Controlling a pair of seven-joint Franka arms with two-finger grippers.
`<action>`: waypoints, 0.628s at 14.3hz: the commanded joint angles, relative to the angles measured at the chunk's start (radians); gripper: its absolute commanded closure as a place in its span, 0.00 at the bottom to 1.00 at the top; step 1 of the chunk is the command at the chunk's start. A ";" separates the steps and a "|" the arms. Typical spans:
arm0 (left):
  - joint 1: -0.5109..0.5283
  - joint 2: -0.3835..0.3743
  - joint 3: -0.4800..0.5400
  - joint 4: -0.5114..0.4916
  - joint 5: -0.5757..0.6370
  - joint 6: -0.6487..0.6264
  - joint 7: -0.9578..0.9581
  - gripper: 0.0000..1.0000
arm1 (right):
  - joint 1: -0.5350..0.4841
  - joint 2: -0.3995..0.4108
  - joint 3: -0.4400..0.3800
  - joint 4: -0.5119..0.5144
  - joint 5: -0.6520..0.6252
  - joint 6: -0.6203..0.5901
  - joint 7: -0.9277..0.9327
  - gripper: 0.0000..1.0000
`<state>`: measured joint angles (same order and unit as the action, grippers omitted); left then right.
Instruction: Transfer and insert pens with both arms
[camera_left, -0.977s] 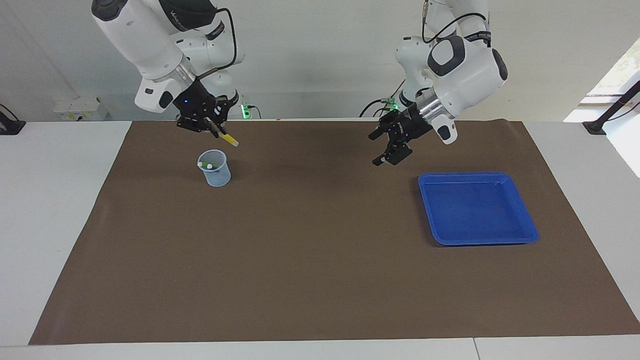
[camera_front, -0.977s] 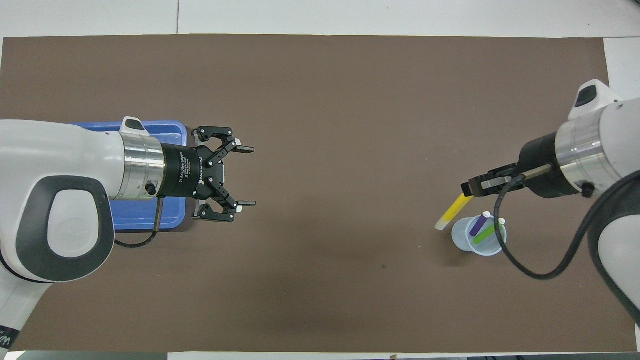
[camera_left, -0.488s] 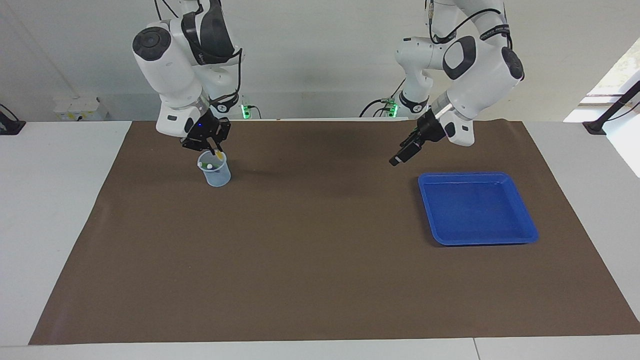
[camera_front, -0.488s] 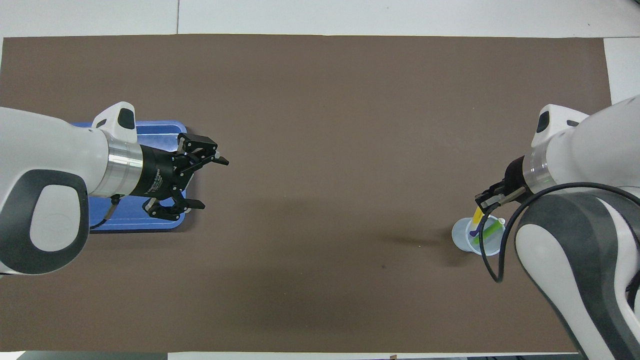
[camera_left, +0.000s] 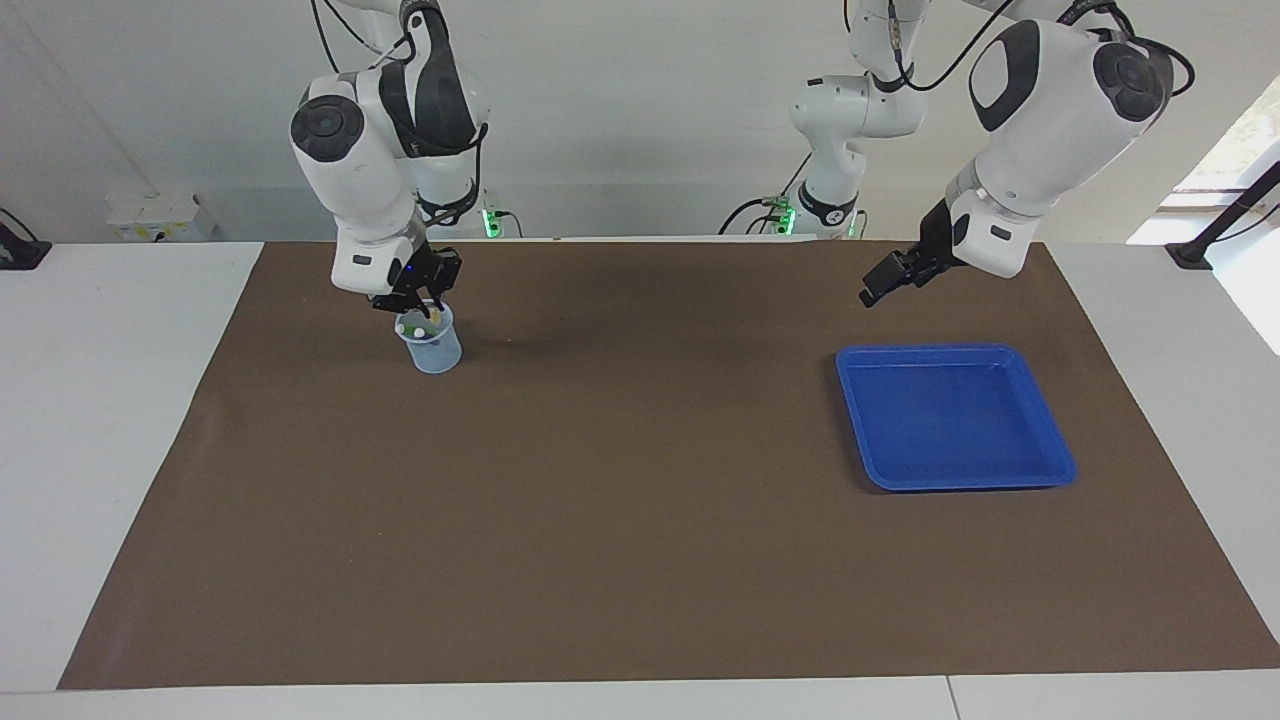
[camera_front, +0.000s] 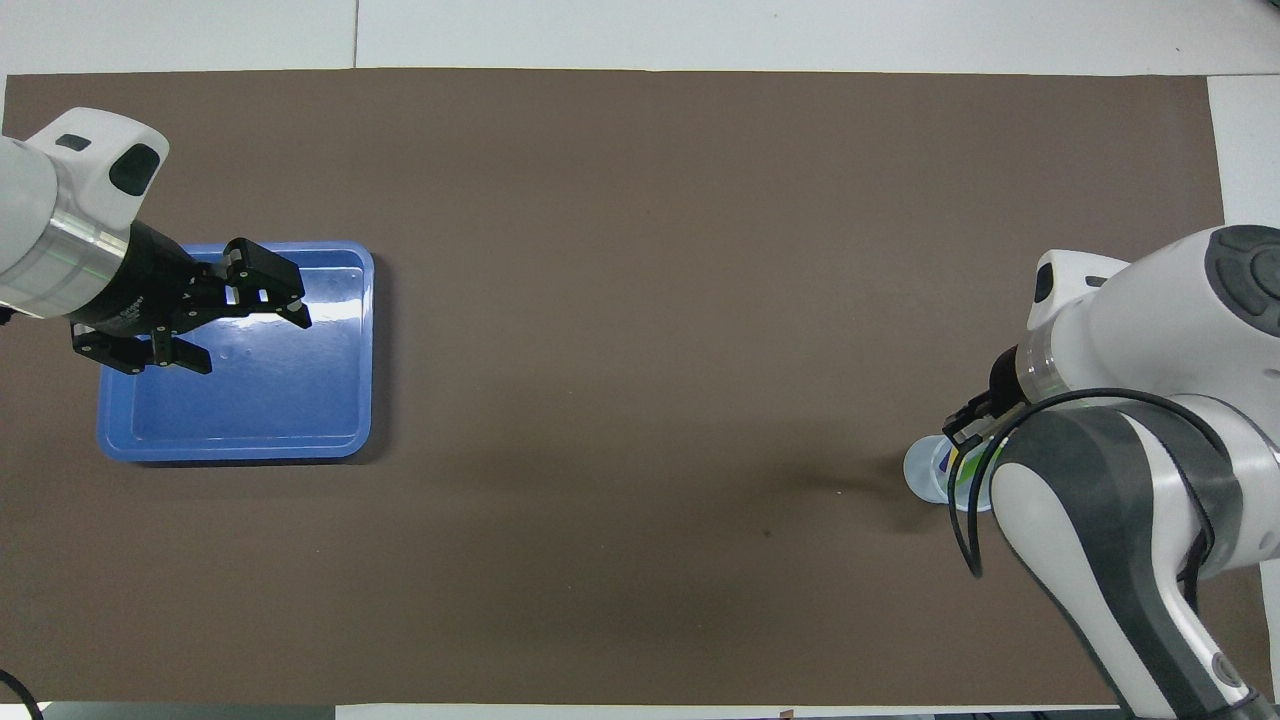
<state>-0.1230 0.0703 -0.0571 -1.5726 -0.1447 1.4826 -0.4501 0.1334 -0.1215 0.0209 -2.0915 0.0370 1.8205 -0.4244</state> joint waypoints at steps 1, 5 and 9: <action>-0.023 0.054 -0.004 0.129 0.118 -0.099 0.146 0.00 | -0.001 -0.026 0.004 -0.062 -0.020 0.074 -0.024 0.92; -0.030 -0.009 -0.001 0.093 0.155 -0.091 0.336 0.00 | -0.012 -0.024 0.002 -0.055 -0.020 0.065 -0.025 0.00; -0.021 -0.085 -0.001 -0.085 0.149 0.071 0.315 0.00 | -0.029 -0.046 -0.002 0.104 -0.019 -0.087 -0.011 0.00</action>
<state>-0.1477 0.0553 -0.0588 -1.5240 -0.0116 1.4570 -0.1444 0.1202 -0.1430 0.0152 -2.0822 0.0358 1.8316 -0.4248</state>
